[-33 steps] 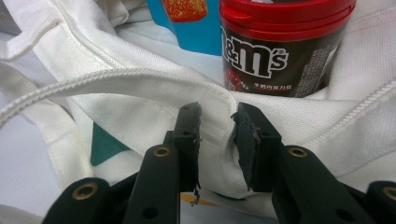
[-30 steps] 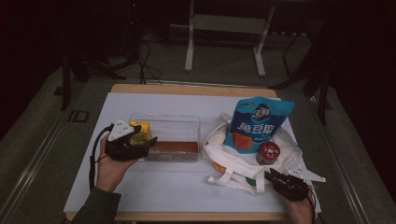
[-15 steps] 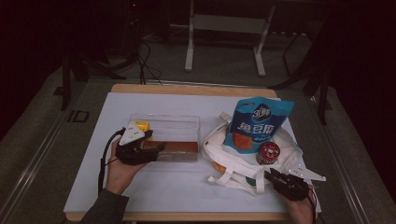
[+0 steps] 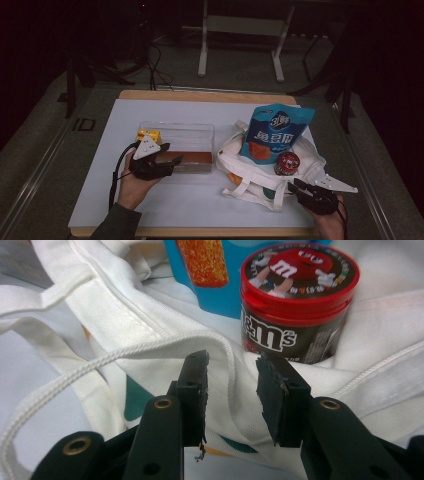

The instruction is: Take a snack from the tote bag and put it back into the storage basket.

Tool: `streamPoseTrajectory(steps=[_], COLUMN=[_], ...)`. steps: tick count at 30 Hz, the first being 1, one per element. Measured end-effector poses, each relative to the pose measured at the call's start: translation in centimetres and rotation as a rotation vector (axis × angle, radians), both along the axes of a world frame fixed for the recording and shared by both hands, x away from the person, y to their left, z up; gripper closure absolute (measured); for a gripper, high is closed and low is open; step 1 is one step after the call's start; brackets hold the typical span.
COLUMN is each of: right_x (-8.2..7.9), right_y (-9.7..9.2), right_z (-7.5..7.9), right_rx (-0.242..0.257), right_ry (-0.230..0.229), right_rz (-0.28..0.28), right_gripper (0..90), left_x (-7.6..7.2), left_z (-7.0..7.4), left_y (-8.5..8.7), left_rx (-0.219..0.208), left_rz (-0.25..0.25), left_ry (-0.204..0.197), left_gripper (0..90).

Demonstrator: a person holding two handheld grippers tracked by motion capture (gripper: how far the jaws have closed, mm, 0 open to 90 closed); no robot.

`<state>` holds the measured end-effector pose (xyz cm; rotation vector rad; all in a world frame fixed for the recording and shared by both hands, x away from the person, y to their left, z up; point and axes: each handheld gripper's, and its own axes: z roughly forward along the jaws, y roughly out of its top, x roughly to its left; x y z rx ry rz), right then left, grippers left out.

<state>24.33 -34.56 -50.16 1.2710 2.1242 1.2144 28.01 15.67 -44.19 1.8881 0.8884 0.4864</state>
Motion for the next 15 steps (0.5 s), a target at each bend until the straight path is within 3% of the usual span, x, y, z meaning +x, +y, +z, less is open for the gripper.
streamPoseTrajectory(steps=[5, 11, 15], right_x=[-0.3, -0.4, -0.1], right_y=[-0.5, -1.4, -1.7], right_z=[0.9, 1.8, 2.1], right_rx=[-0.009, 0.036, 0.036], right_ry=[0.004, 0.012, 0.013], right_rz=[0.009, 0.005, -0.008], right_gripper=[65.4, 64.4, 61.5], left_x=[-0.1, -0.2, -0.6], left_z=[-0.2, -0.6, -1.0], left_y=[-0.2, -0.4, -0.8], left_rx=[0.005, 0.013, 0.022], left_rz=[-0.013, -0.023, -0.045], left_ry=[-0.004, 0.003, -0.011], left_gripper=[37.3, 36.4, 36.1])
